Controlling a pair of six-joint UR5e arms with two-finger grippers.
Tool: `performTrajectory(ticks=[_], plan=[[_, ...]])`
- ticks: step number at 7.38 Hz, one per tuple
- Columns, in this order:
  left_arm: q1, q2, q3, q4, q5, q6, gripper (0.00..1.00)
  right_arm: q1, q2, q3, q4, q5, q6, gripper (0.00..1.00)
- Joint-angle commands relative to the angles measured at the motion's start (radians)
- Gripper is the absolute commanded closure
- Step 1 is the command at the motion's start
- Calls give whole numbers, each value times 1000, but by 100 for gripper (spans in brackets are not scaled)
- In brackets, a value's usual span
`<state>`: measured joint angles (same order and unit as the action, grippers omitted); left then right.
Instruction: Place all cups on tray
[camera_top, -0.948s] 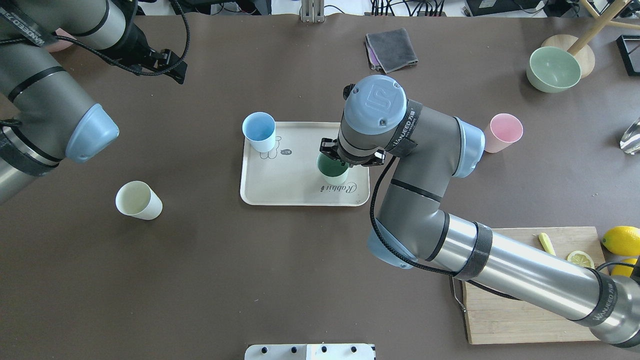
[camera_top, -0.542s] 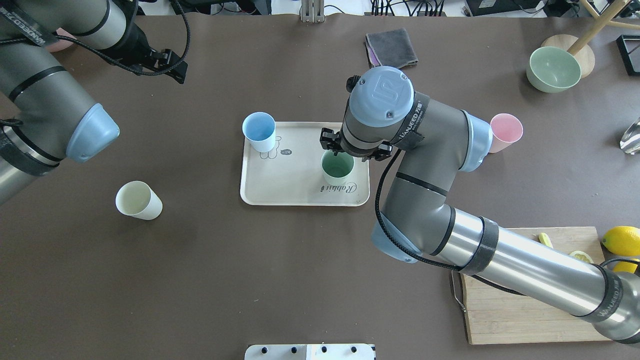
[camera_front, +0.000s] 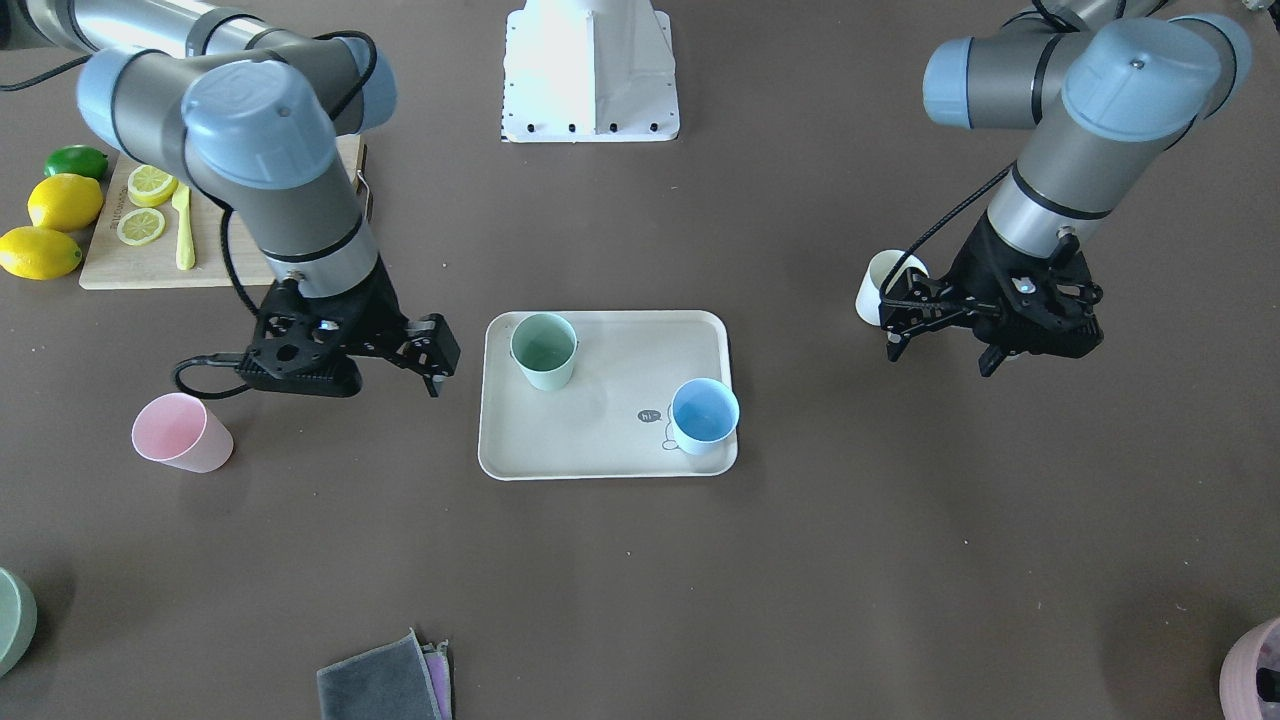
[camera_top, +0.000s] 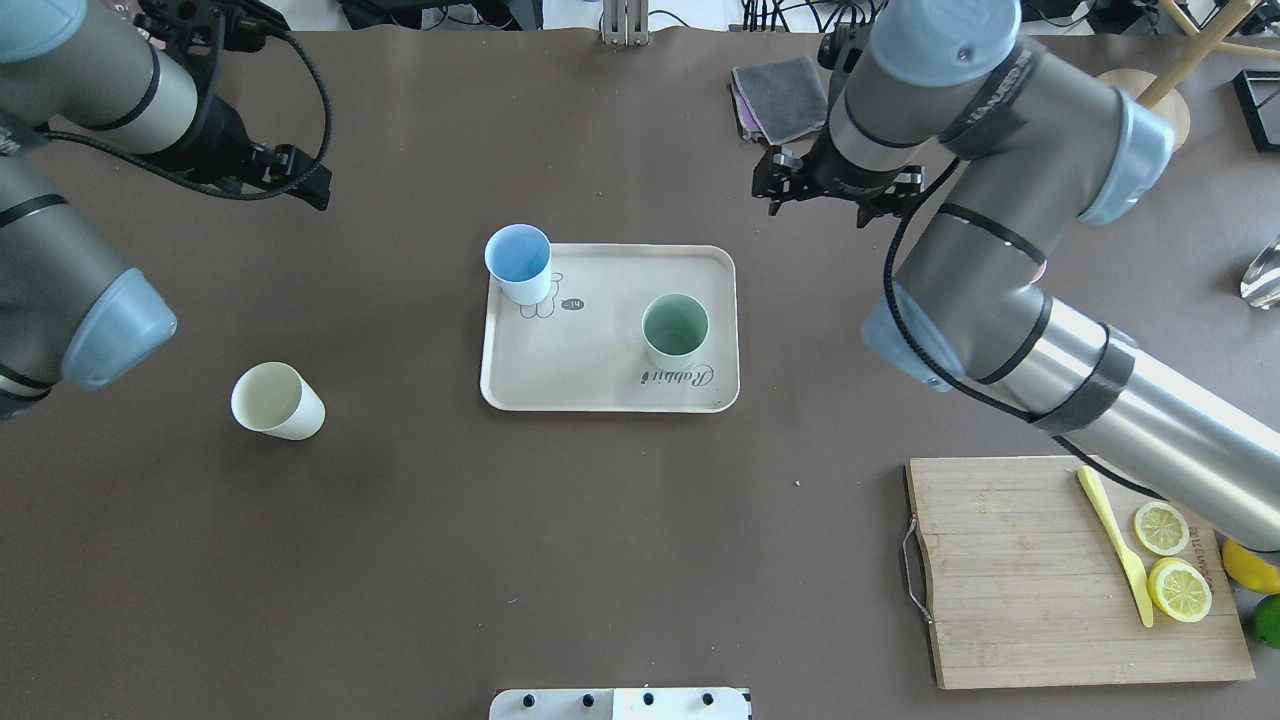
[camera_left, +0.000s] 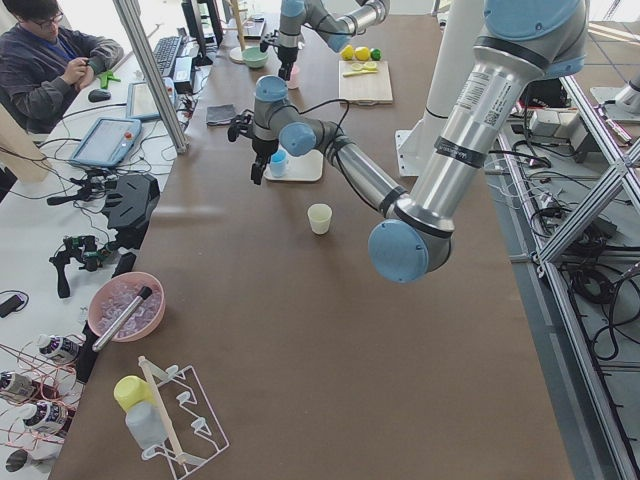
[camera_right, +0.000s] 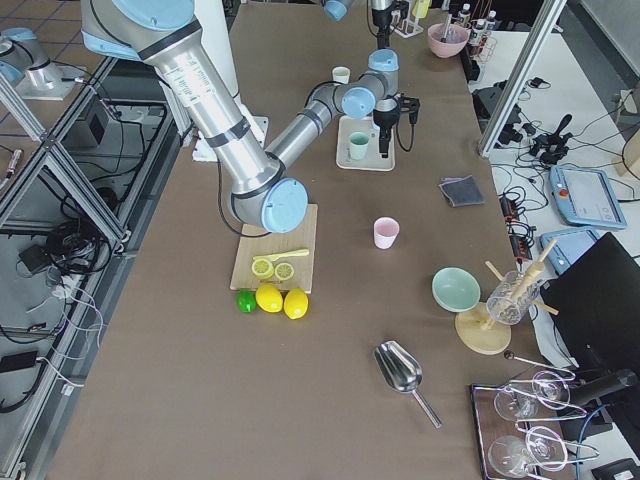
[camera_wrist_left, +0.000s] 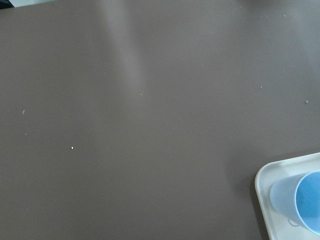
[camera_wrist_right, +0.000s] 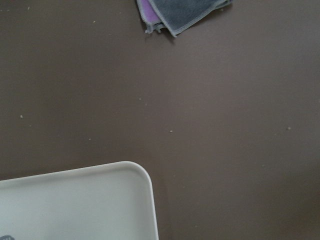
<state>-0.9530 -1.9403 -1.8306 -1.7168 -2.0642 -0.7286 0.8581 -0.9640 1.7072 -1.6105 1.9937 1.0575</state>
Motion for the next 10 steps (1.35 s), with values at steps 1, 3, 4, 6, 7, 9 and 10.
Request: performTrajectory(ticks=[1,3,4,6,7,9,10], plan=[[46,233,-53,-198,1,-5,1,167,-192,122,-23,138,-283,0],[101,355,-49,-344,-1,-79,1,223,-265,167,-22,152,-390,0],[150,357,-46,-383,1,-171,1,225,-266,172,-22,152,-390,0],[194,345,-27,-391,13,-201,2,225,-268,175,-22,151,-392,0],[197,342,-1,-398,33,-199,8,225,-268,175,-22,151,-390,0],[198,333,36,-420,50,-192,74,225,-269,175,-22,149,-390,0],[201,328,36,-420,50,-192,100,223,-269,175,-22,148,-390,0]])
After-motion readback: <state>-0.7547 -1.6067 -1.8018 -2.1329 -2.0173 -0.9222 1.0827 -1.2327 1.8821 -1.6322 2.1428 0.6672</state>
